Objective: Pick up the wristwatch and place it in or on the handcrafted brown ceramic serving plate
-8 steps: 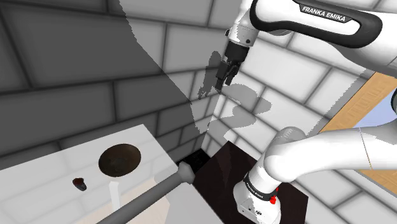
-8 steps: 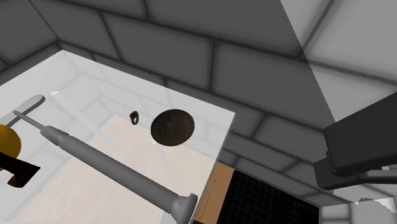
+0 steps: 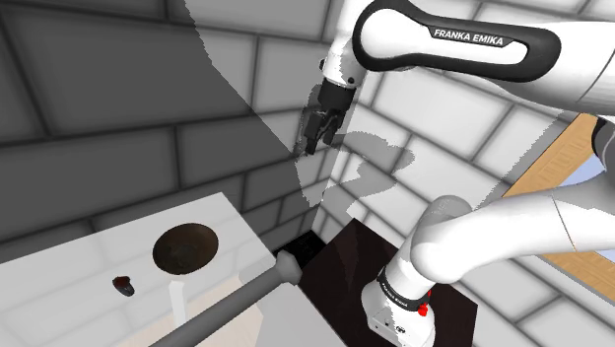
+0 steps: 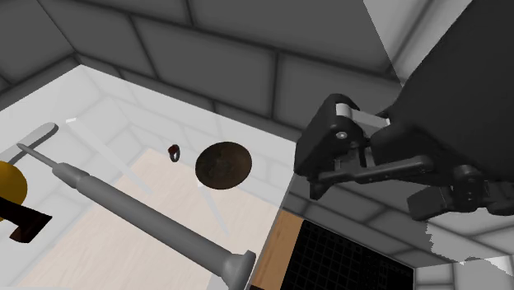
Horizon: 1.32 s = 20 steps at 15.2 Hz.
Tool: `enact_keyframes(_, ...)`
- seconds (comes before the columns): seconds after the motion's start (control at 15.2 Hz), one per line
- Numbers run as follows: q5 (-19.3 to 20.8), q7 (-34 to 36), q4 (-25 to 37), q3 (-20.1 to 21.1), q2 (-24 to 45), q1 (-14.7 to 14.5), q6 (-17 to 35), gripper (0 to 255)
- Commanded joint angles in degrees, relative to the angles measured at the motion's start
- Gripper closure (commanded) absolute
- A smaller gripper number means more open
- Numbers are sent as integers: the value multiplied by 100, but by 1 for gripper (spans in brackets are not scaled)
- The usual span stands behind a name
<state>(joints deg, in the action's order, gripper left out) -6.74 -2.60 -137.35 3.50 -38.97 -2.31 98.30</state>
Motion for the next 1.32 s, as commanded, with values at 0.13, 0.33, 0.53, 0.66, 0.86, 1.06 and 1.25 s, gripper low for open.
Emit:
enact_keyframes(0.13,-168,294,-94,389,456,-173,602,0)
enact_keyframes(0.33,-255,524,-71,685,869,-290,1023,0)
enact_keyframes(0.53,-294,765,15,979,1335,-387,1431,0)
enact_keyframes(0.66,-285,937,107,1171,1672,-441,1693,0)
enact_keyframes(0.86,-208,1217,295,1452,2213,-510,2062,0)
enact_keyframes(1.06,-43,1535,544,1714,2794,-571,2395,0)
enact_keyframes(1.25,220,1894,853,1942,3410,-642,2680,0)
